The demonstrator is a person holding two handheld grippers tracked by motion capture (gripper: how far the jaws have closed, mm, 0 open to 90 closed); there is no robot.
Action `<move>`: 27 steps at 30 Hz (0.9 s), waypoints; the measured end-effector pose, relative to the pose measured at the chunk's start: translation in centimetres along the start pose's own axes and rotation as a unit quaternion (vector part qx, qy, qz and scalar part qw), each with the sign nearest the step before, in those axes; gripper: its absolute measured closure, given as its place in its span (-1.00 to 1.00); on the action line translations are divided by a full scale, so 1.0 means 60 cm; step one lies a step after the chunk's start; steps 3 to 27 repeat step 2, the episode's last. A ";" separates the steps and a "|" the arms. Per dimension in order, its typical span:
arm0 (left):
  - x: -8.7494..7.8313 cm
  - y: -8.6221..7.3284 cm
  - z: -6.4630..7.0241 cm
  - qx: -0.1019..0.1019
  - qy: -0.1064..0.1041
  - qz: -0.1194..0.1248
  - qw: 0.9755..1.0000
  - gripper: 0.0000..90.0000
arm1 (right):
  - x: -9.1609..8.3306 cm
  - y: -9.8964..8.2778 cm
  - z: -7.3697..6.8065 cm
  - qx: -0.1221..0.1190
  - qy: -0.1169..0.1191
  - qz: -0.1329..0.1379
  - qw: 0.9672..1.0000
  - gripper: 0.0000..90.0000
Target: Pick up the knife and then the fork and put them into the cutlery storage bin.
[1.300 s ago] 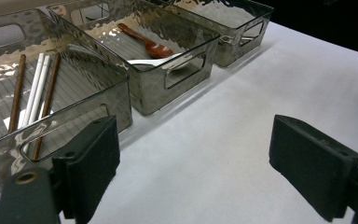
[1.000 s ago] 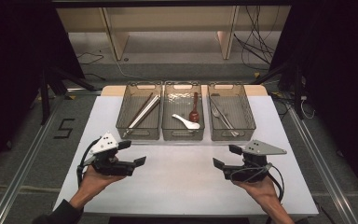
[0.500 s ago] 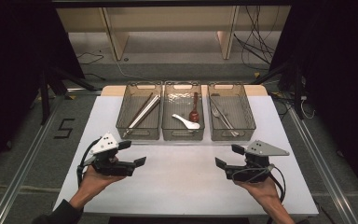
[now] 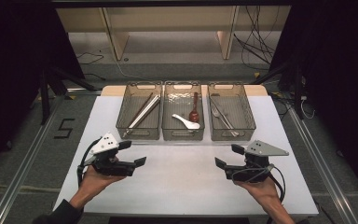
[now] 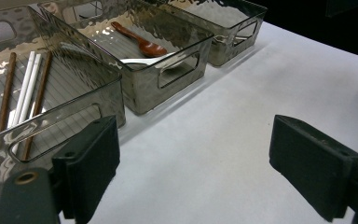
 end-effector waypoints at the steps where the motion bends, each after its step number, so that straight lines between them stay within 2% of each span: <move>1: 0.000 0.000 0.000 -0.001 0.000 0.000 1.000 -0.66 | 0.000 0.000 0.000 0.000 0.000 0.000 1.000 -0.53; 27: 0.000 0.000 0.000 -0.002 0.000 0.001 1.000 -0.66 | 0.000 0.000 0.000 0.000 0.000 0.000 1.000 -0.53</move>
Point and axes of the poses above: each handheld gripper's, and its own axes: x roughly forward along the jaws, y roughly out of its top, z roughly to its right, the point moved 7 cm from there along x, roughly forward along the jaws, and after that the axes turned 4 degrees about -x, right-handed, at the moved point
